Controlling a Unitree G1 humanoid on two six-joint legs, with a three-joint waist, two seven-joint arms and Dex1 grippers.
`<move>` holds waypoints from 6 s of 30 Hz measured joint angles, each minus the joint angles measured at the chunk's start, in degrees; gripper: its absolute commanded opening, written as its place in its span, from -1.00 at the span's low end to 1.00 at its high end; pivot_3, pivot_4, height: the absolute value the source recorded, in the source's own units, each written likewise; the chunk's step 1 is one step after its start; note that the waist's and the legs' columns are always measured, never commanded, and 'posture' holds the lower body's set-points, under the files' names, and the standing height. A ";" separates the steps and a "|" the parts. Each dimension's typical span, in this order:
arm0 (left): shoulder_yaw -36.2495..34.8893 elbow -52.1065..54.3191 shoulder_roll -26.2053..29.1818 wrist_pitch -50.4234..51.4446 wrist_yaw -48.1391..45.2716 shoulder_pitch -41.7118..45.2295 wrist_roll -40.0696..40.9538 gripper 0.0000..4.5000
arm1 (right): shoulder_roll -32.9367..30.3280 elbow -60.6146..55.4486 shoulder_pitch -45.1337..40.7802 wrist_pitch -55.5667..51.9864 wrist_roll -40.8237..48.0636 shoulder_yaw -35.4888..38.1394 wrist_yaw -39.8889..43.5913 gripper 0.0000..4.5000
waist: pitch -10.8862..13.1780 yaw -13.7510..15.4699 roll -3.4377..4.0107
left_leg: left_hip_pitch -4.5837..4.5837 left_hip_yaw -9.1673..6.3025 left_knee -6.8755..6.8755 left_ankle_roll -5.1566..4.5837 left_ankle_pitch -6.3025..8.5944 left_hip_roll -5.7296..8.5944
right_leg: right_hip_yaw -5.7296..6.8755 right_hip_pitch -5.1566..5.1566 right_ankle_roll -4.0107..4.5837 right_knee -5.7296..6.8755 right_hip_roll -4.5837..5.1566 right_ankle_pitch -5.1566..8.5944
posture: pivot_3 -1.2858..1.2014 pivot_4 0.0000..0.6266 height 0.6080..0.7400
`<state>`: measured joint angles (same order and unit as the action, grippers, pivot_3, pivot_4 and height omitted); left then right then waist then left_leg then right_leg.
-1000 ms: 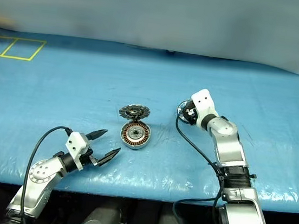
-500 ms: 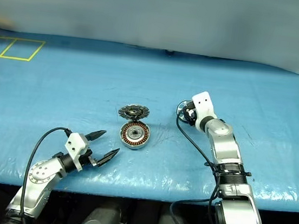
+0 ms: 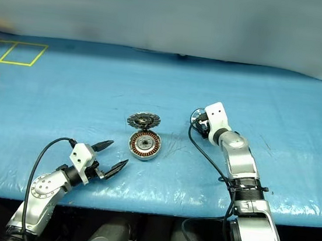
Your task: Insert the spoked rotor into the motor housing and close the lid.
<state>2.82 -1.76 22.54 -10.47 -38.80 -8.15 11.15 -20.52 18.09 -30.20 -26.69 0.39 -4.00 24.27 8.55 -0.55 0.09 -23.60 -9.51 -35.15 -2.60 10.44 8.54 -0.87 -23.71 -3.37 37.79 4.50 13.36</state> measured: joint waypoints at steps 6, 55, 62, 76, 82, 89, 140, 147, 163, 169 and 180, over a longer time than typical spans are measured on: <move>0.05 0.27 0.00 0.30 0.02 -0.02 0.00 1.00 | -0.26 0.52 -0.22 0.26 0.21 -0.08 2.32 0.02 | -0.03 -0.05 -0.03 | 0.03 0.00 -0.01 0.00 0.00 0.00 | 0.01 0.04 -0.01 0.00 -0.01 0.00 | 0.03 -0.52 1.00; 1.10 2.02 -0.02 2.31 0.55 -0.72 -0.02 1.00 | -3.31 -5.02 0.99 2.65 -0.25 -2.55 4.45 -0.29 | 0.00 -0.03 0.02 | -0.08 0.00 -0.01 0.00 0.01 -0.01 | 0.00 -0.03 -0.02 -0.01 0.00 -0.01 | 0.03 -0.52 1.00; 1.10 2.02 0.00 2.32 0.81 -0.75 -0.02 1.00 | -2.10 -2.13 -0.84 2.60 -0.59 -2.93 4.30 -0.29 | 0.00 -0.05 0.02 | -0.08 0.00 -0.01 0.00 0.00 0.00 | -0.01 -0.03 -0.02 0.00 0.00 -0.01 | 0.03 -0.52 1.00; 1.10 1.94 0.00 2.29 0.69 -0.65 -0.02 1.00 | -3.78 0.50 -2.32 2.64 -3.77 -5.45 6.17 -0.29 | -0.01 0.05 0.01 | 0.00 0.00 -0.06 0.00 0.00 0.00 | 0.00 0.02 -0.04 0.00 0.00 -0.02 | 0.03 -0.52 1.00; 1.08 1.77 -0.02 2.19 0.67 -0.26 -0.02 1.00 | -6.57 -0.42 -2.70 1.99 -5.32 -7.89 10.61 -0.29 | -0.03 0.02 -0.02 | 0.03 0.00 -0.08 0.00 0.01 0.00 | 0.01 0.07 -0.04 0.00 0.00 -0.02 | 0.03 -0.52 1.00; 1.10 1.36 -0.42 1.89 0.76 -0.25 -0.06 1.00 | -5.52 1.60 -3.77 0.75 -5.07 -6.60 11.17 -0.29 | -0.13 -0.05 -0.14 | 0.07 0.00 -0.08 0.01 0.01 -0.02 | 0.01 0.10 -0.05 0.00 -0.01 -0.02 | 0.03 -0.52 1.00; 1.12 -0.25 -1.94 -0.12 -0.32 -1.43 -1.44 1.00 | -6.08 -16.32 10.10 -2.80 5.67 0.54 21.17 -0.39 | -0.23 0.43 -0.28 | -0.13 -0.02 -0.03 -0.02 0.06 -0.02 | 0.01 -0.03 -0.05 -0.04 0.03 0.02 | 0.03 -0.52 1.00; 1.10 -0.28 -1.92 -0.60 -2.22 -1.03 -0.95 1.00 | -5.82 -27.65 18.91 -3.42 15.68 2.92 25.09 -0.39 | -0.11 0.19 -0.12 | -0.18 -0.01 -0.03 -0.03 0.06 -0.05 | 0.00 0.00 -0.29 -0.01 0.02 0.18 | 0.03 -0.52 1.00; 0.98 -0.28 -1.91 -2.40 -5.11 -0.20 0.91 1.00 | -0.71 -29.37 15.75 -3.61 22.74 -4.01 26.08 -0.39 | -0.10 0.13 -0.12 | -0.15 -0.02 -0.04 -0.03 0.06 -0.04 | 0.02 -0.07 -0.29 -0.05 0.03 0.18 | 0.03 -0.52 1.00; 1.00 -0.28 -1.93 -2.34 -5.09 -0.31 1.26 1.00 | -0.23 -25.46 13.34 -2.89 21.66 -5.46 25.72 -0.39 | -0.10 0.24 -0.12 | -0.16 -0.01 -0.04 -0.03 0.06 -0.04 | 0.02 -0.08 -0.28 -0.05 0.03 0.17 | 0.03 -0.52 1.00; 1.01 -0.27 -1.99 -2.31 -4.94 -0.47 1.24 1.00 | 0.44 -20.66 10.69 -0.91 19.03 -6.91 25.73 -0.39 | -0.10 0.26 -0.11 | -0.14 -0.02 -0.04 -0.03 0.06 -0.03 | 0.03 -0.08 -0.06 -0.05 0.02 0.03 | 0.03 -0.52 1.00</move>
<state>3.83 -2.04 20.55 -12.78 -43.74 -8.63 12.39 -20.08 -2.57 -19.50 -27.60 19.41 -10.91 50.00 8.45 -0.29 -0.03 -23.74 -9.53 -35.19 -2.63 10.51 8.51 -0.84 -23.79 -3.42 37.74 4.52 13.39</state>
